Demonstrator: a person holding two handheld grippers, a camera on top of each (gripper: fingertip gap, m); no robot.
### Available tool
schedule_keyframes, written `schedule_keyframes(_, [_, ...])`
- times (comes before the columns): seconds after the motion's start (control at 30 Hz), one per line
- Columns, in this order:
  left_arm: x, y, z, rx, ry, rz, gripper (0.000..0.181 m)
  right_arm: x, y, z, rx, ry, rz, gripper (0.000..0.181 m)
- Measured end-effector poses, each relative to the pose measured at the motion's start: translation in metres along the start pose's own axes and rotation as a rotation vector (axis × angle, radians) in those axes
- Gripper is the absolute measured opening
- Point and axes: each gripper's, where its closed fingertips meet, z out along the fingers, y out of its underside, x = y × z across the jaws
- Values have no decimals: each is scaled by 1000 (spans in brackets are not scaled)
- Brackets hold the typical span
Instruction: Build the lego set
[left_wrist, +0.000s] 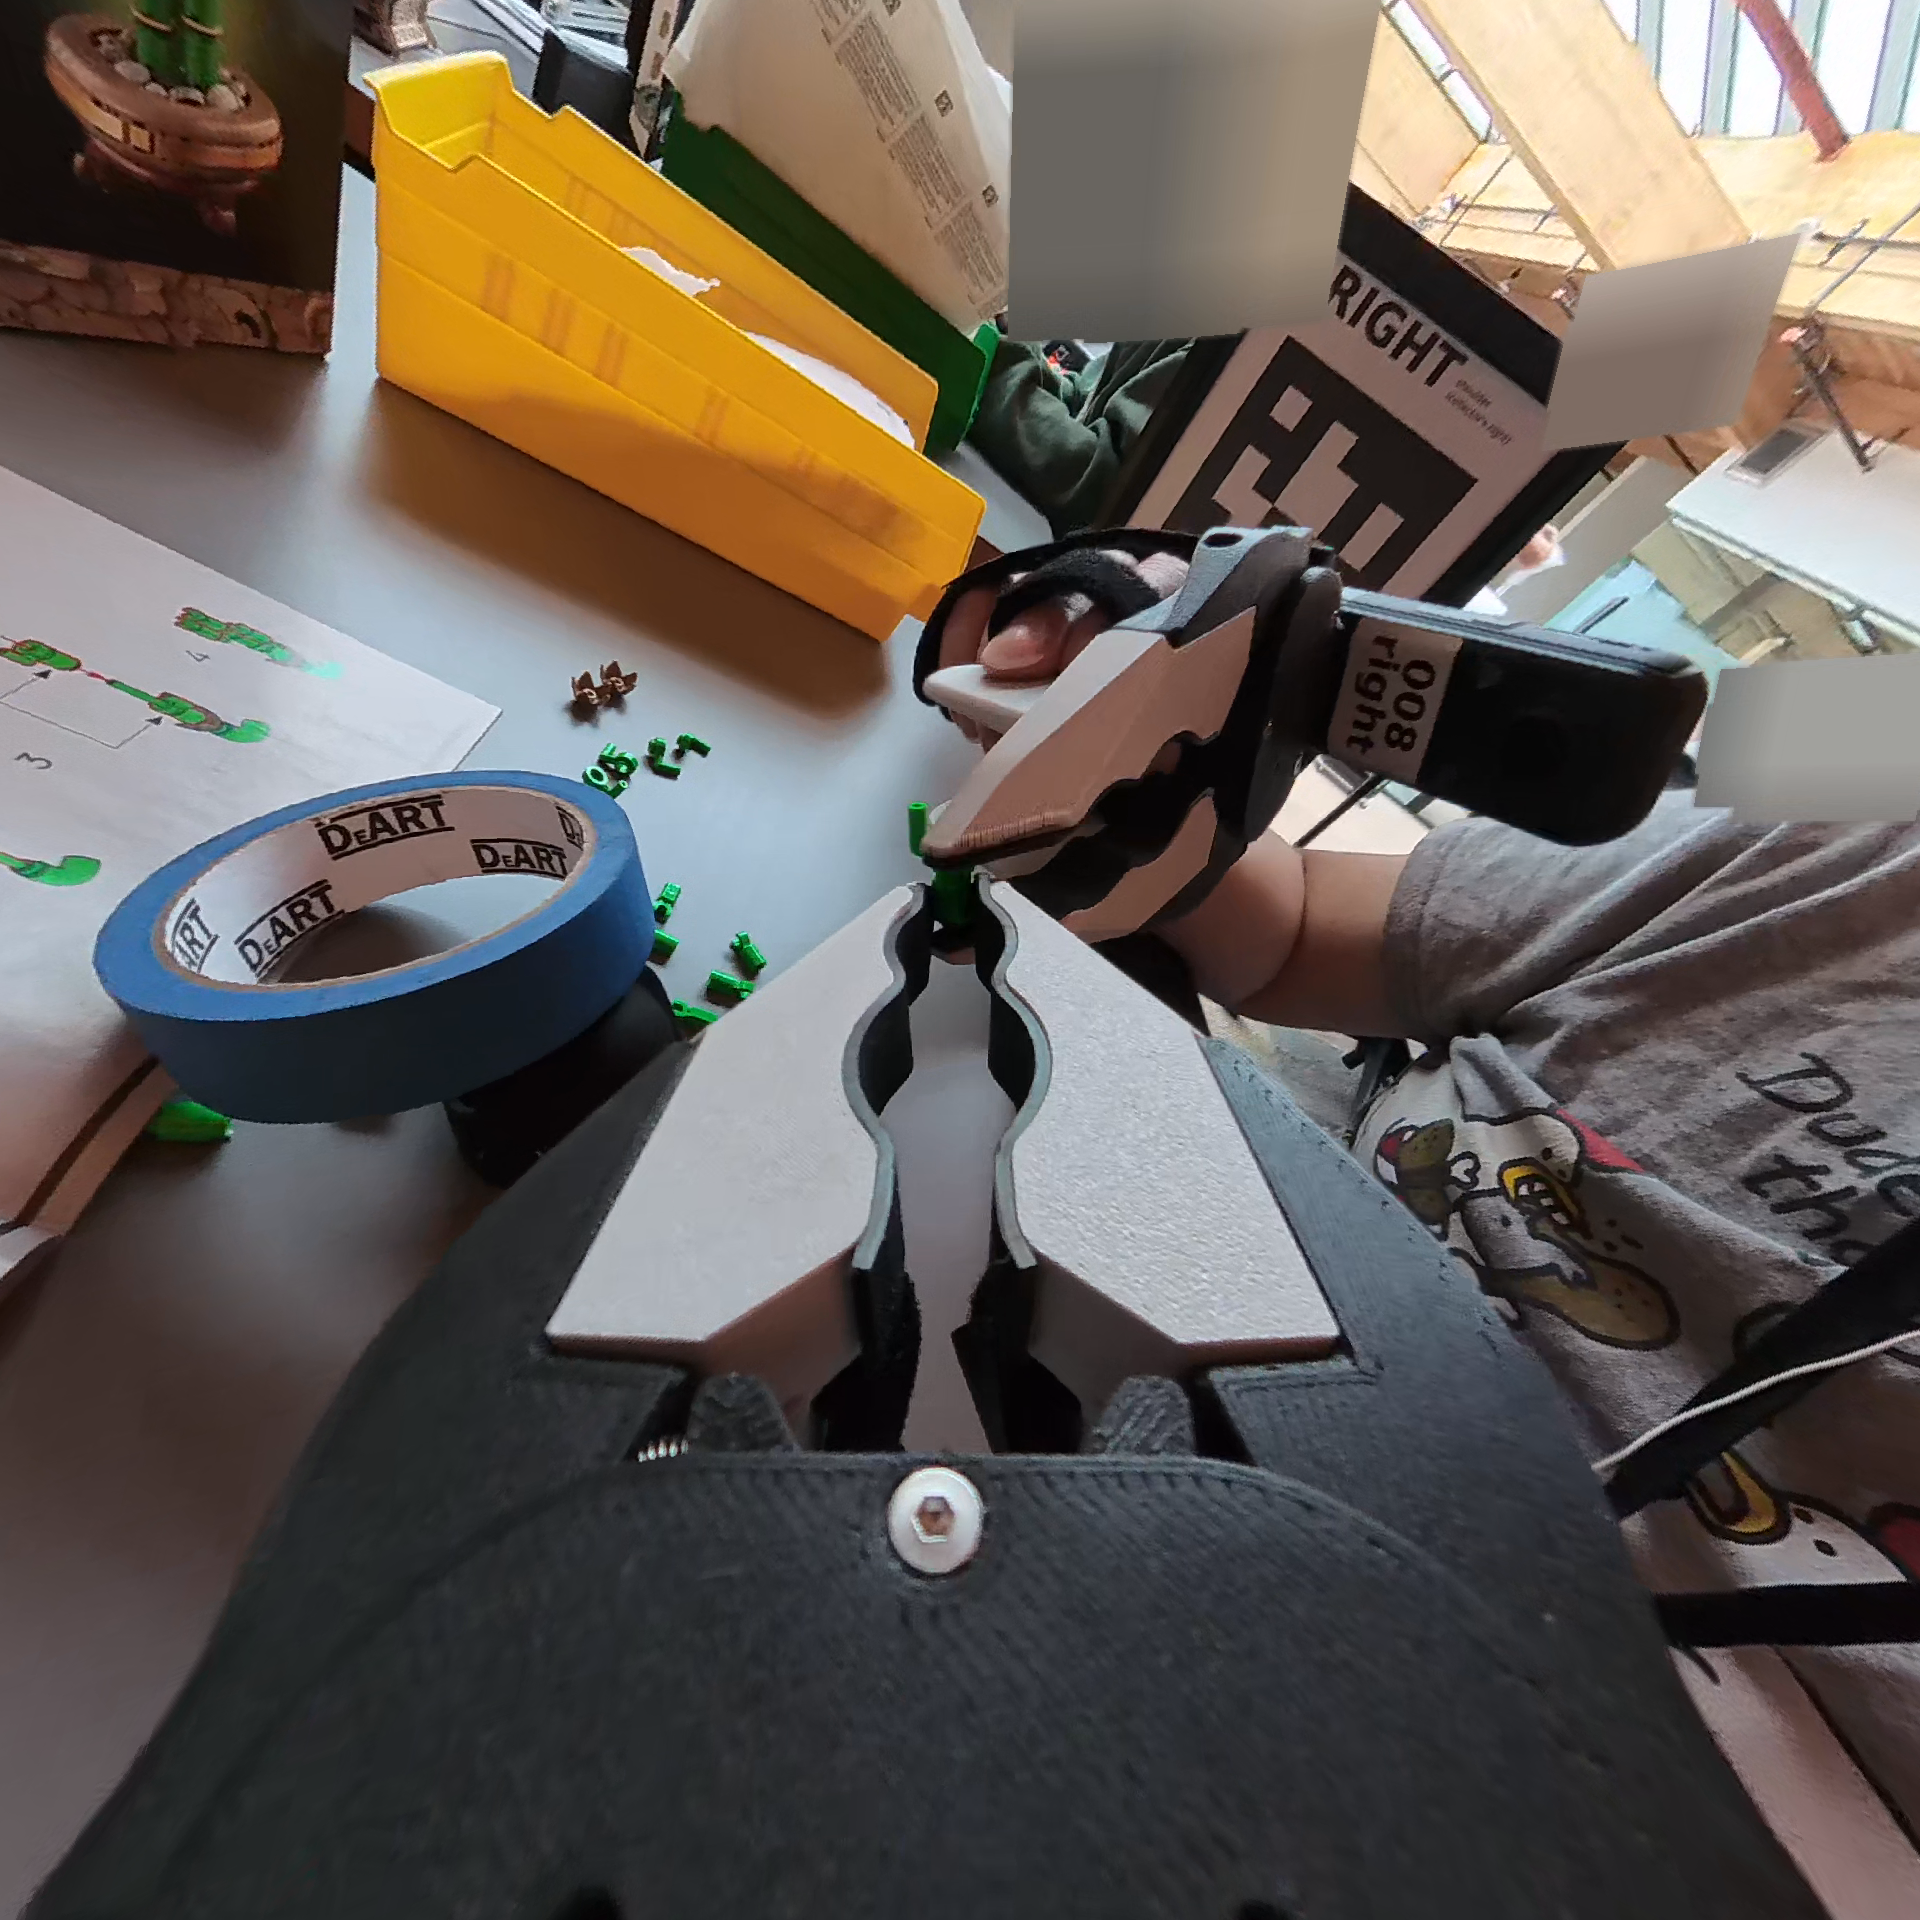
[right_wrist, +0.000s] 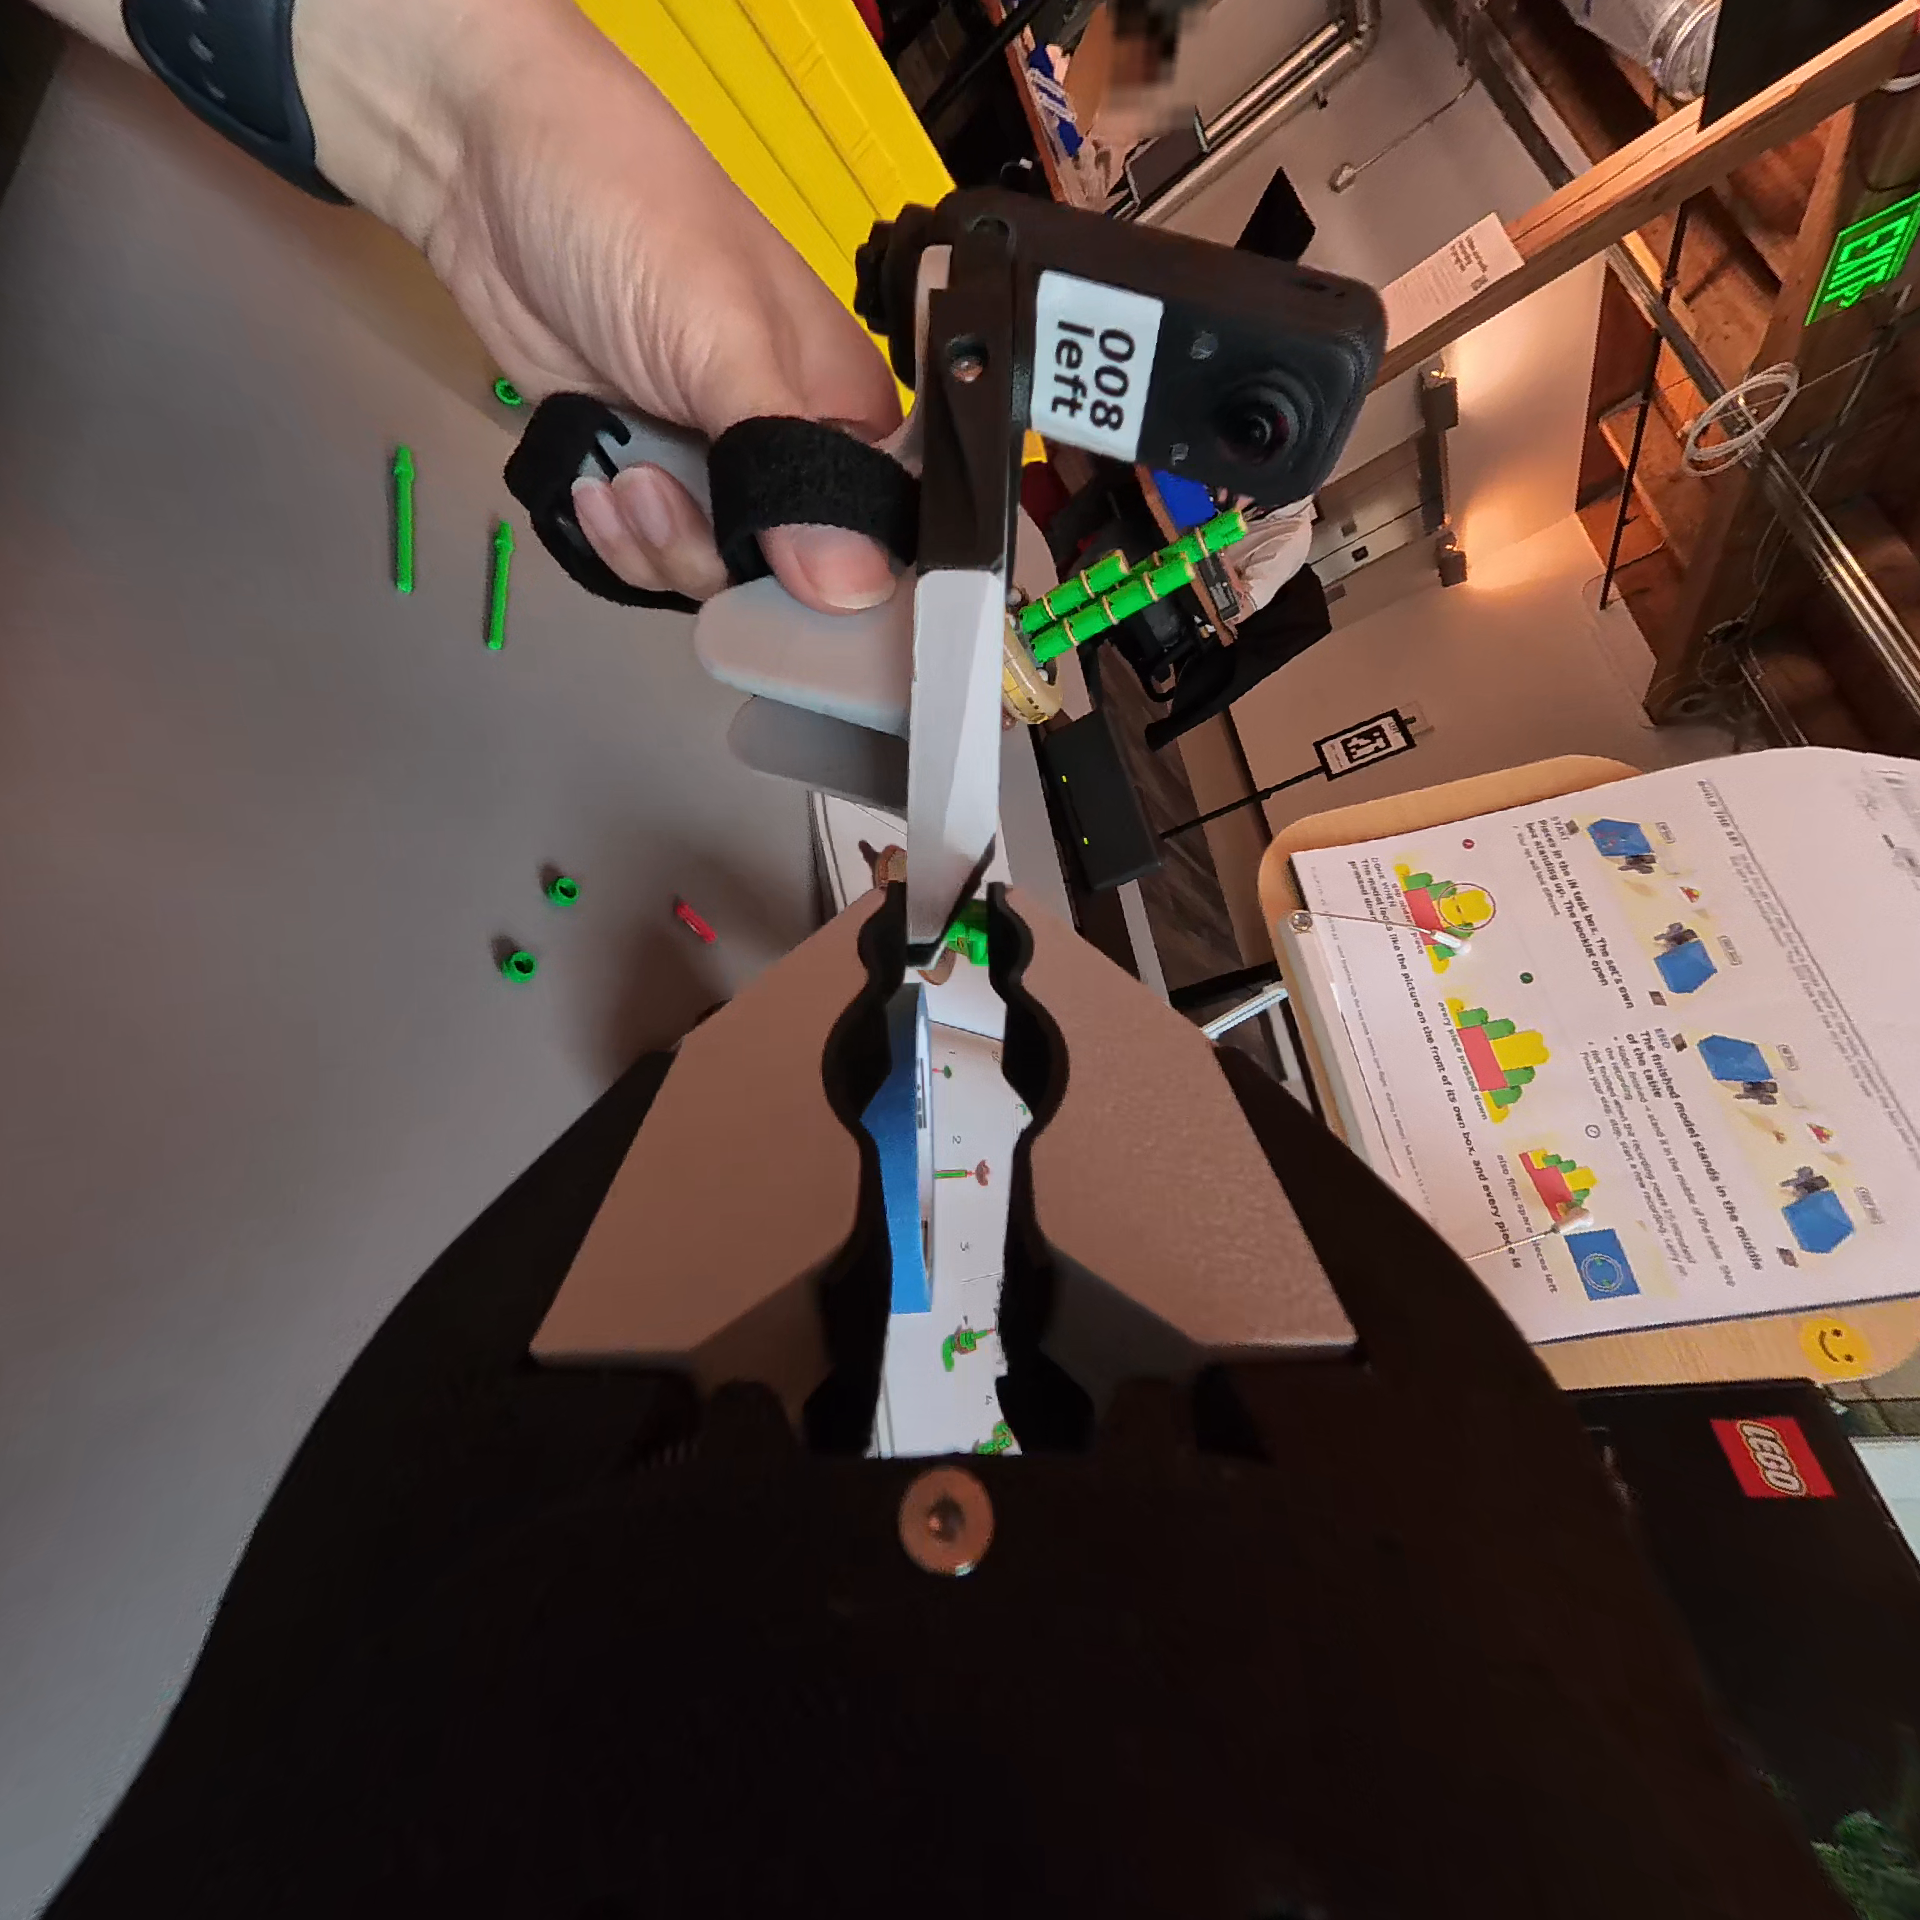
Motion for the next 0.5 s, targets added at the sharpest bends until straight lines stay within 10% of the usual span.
schedule_keyframes(0.5, [5,-3,-2,10,24,-8,5,2,-5,-1,12,-15,71,13])
